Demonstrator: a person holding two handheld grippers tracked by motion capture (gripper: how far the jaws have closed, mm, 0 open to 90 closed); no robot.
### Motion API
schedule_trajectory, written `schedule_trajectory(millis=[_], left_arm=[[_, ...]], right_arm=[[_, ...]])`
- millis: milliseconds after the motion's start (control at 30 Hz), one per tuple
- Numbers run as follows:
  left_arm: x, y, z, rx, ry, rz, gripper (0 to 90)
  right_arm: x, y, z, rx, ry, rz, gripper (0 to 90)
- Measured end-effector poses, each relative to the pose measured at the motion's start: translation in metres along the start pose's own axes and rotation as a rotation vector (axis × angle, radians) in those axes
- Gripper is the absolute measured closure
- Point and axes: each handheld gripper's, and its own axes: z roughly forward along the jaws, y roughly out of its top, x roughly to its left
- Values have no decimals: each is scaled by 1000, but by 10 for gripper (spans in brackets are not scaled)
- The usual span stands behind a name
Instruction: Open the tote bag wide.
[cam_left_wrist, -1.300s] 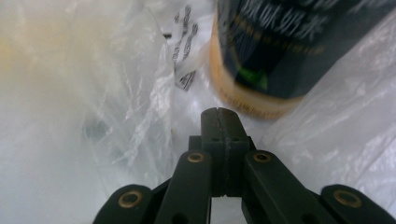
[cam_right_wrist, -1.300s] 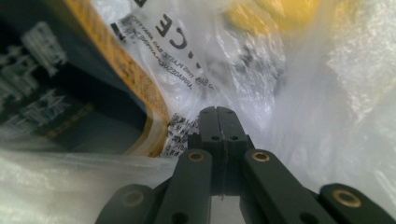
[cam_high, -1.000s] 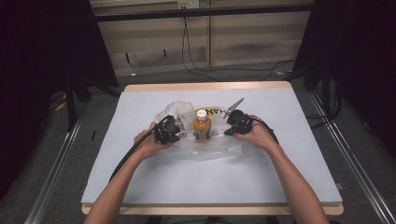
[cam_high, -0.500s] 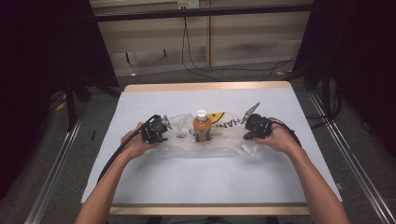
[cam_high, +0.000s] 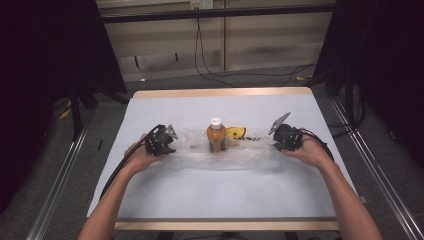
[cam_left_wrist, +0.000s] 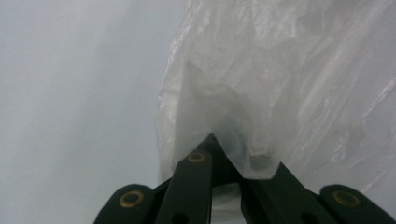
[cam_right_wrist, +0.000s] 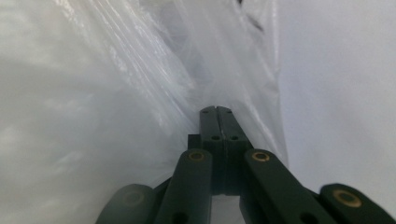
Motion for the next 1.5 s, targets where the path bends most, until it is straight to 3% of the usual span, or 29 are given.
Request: schedule_trajectory(millis=[100, 233, 267, 400, 467, 500, 567, 600, 700, 767, 833, 967, 1100, 1200, 1300, 1333, 1433, 1467, 1500], left_arm=[[0, 0, 0, -6, 4, -11, 900], [2, -5, 0, -77, -34, -91, 900], [2, -6, 0, -91, -36, -91, 900], [-1, -10, -7, -162, -56, -92, 900], [-5, -12, -13, -232, -60, -117, 900], [-5, -13, -17, -243, -73, -103, 900], [-10, -15, -27, -325, -79, -122, 900], [-12, -15, -31, -343, -78, -134, 900], [-16, -15, -35, -381, -87, -134, 900], [-21, -15, -40, -395, -74, -119, 900], [-26, -15, -46, -427, -90, -102, 900], [-38, -10, -61, -491, -90, -86, 900], [-43, 0, -69, -561, -138, -78, 900], [-45, 11, -65, -529, -129, -71, 900], [-42, 22, -46, -488, -151, -94, 900], [-40, 25, -38, -474, -156, -107, 900], [-37, 33, -16, -458, -178, -138, 900], [-38, 35, -10, -450, -185, -149, 900], [-39, 37, -4, -426, -178, -133, 900]], right_arm=[[0, -1, 0, -5, -13, -10, 900], [2, 2, 1, -17, -17, 4, 900], [2, 2, 1, -17, -17, 4, 900], [3, 6, -2, -87, 24, 30, 900], [3, 8, -5, -133, 46, 44, 900], [3, 10, -8, -159, 60, 64, 900], [5, 14, -16, -245, 93, 75, 900], [5, 16, -18, -270, 89, 65, 900], [8, 19, -22, -299, 104, 62, 900], [11, 23, -25, -326, 114, 53, 900], [13, 28, -26, -364, 131, 55, 900], [17, 35, -24, -379, 139, 44, 900], [22, 50, -23, -389, 163, 24, 900], [25, 64, -25, -398, 177, 3, 900], [29, 86, -20, -388, 199, -27, 900], [29, 86, -20, -388, 199, -27, 900], [29, 100, -4, -361, 226, -24, 900], [30, 105, 10, -334, 256, -14, 900], [30, 105, 10, -334, 256, -14, 900]])
